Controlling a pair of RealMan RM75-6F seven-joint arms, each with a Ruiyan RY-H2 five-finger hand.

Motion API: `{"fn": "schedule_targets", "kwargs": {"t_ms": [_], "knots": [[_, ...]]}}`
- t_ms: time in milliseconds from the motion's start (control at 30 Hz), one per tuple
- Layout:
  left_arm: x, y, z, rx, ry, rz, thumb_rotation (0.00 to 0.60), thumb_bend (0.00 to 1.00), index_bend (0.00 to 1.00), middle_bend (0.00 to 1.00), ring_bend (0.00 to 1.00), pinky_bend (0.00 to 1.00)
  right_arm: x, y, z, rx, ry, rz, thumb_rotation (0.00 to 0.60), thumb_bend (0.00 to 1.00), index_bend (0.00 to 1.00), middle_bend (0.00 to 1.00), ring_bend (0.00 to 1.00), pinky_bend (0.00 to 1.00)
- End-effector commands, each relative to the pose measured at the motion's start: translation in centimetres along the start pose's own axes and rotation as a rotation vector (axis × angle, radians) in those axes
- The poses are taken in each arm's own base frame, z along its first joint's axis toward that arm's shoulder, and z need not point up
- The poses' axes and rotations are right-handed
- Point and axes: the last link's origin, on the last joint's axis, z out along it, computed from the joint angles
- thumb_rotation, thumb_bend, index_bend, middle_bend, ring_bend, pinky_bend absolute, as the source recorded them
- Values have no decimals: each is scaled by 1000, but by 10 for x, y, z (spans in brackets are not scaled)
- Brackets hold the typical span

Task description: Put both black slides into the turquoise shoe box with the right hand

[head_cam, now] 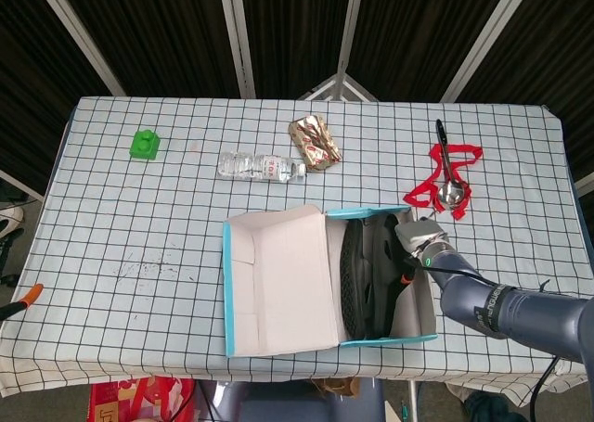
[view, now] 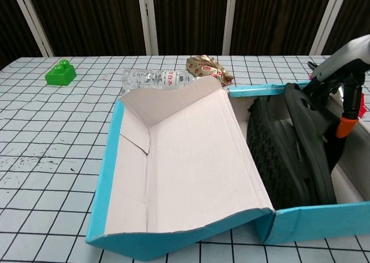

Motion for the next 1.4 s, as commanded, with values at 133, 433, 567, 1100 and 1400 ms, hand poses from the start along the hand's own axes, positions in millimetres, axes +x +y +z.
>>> {"fn": "schedule_targets", "kwargs": {"t_ms": [133,433,567,1100,1400], "knots": [[0,0,0,0,1,-2,600,238,177,71,0,93,4,1,-4,-7,-13,-5,600,183,0,74,80,0],[0,0,0,0,-3,-3,600,238,178,70,0,93,2,0,-2,-45,-14,-55,600,183,0,82,93,0],[0,0,0,0,-3,-4,600,238,179,70,0,93,1,-5,-1,-14,-21,-35,600,183,23,140,241,81],[-1,0,0,5,-13,0,600,238,184,61,0,93,4,-14,-7,48,98,-31,600,183,83,144,286,212],[0,0,0,2,-12,-1,600,238,186,61,0,94,5,-11,-14,61,94,-17,600,183,83,102,129,50]]}}
